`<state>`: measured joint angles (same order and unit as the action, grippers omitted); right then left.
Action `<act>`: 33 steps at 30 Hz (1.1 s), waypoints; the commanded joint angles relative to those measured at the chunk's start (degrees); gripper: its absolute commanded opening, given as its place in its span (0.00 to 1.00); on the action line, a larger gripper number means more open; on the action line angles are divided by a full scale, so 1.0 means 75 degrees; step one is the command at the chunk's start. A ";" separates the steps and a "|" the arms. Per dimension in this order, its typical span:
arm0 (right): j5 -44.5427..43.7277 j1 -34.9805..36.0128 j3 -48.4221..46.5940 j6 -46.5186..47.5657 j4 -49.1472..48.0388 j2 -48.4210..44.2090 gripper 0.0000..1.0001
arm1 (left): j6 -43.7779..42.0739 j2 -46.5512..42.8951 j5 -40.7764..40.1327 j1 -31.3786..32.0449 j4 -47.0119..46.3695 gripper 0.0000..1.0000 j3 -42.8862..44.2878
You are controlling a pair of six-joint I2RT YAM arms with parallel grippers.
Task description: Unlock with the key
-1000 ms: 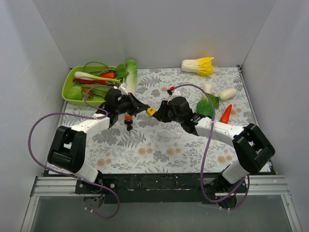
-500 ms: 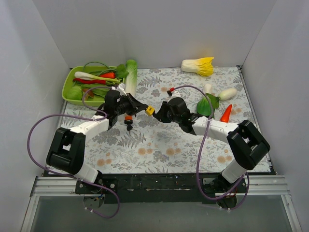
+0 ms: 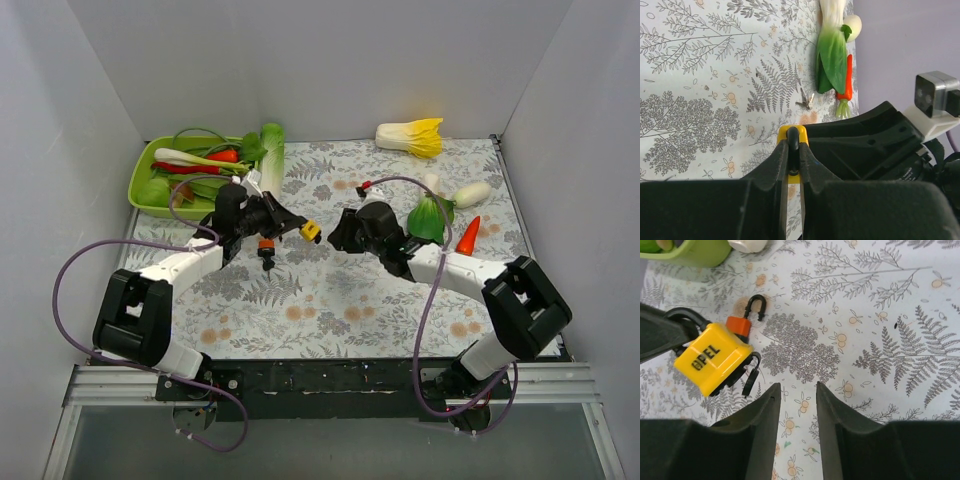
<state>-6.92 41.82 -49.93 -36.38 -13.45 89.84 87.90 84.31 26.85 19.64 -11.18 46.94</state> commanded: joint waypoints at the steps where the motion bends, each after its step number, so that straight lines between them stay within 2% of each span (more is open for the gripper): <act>1: 0.1348 -0.0419 0.0189 0.0339 -0.0620 -0.0951 0.49 | -0.0411 0.0018 0.1058 -0.0227 -0.0232 0.00 0.0690; 2: 0.1774 -0.0768 0.0200 0.0385 -0.0678 -0.1114 0.58 | -0.0481 0.0148 0.1408 -0.0321 -0.0255 0.00 0.0795; 3: 0.2149 -0.0946 0.0201 0.0374 -0.0702 -0.1151 0.61 | -0.0516 0.0288 0.1980 -0.0345 -0.0244 0.00 0.1017; 5: 0.2866 -0.1251 0.0154 0.0641 -0.0609 -0.1302 0.64 | -0.0517 0.0697 0.2499 -0.0427 -0.0325 0.00 0.1147; 6: 0.2926 -0.1264 0.0119 0.0829 -0.0504 -0.1361 0.64 | -0.0447 0.0839 0.3012 -0.0462 -0.0395 0.00 0.1206; 10: 0.3031 -0.1264 0.0013 0.1581 -0.0070 -0.1561 0.66 | -0.0200 0.1402 0.3777 -0.0544 -0.0502 0.00 0.1417; 13: 0.3546 -0.1206 -0.0103 0.1792 0.0117 -0.1561 0.68 | -0.0235 0.1637 0.3884 -0.0591 -0.0326 0.00 0.1511; 20: 0.3535 -0.0679 -0.0198 0.2062 0.0434 -0.1222 0.74 | -0.0048 0.1907 0.4177 -0.0720 -0.0384 0.00 0.1488; 27: 0.3313 -0.0444 -0.0385 0.1792 0.0259 -0.0694 0.74 | 0.0058 0.1930 0.4236 -0.0720 -0.0537 0.00 0.1441; 33: 0.3219 -0.0350 -0.0678 0.1628 0.0024 -0.0284 0.68 | 0.0069 0.1930 0.4236 -0.0720 -0.0537 0.00 0.1441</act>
<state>17.78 38.57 -50.92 -23.31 -10.13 86.32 87.57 99.88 56.05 14.41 -12.75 55.66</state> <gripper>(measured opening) 0.698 0.066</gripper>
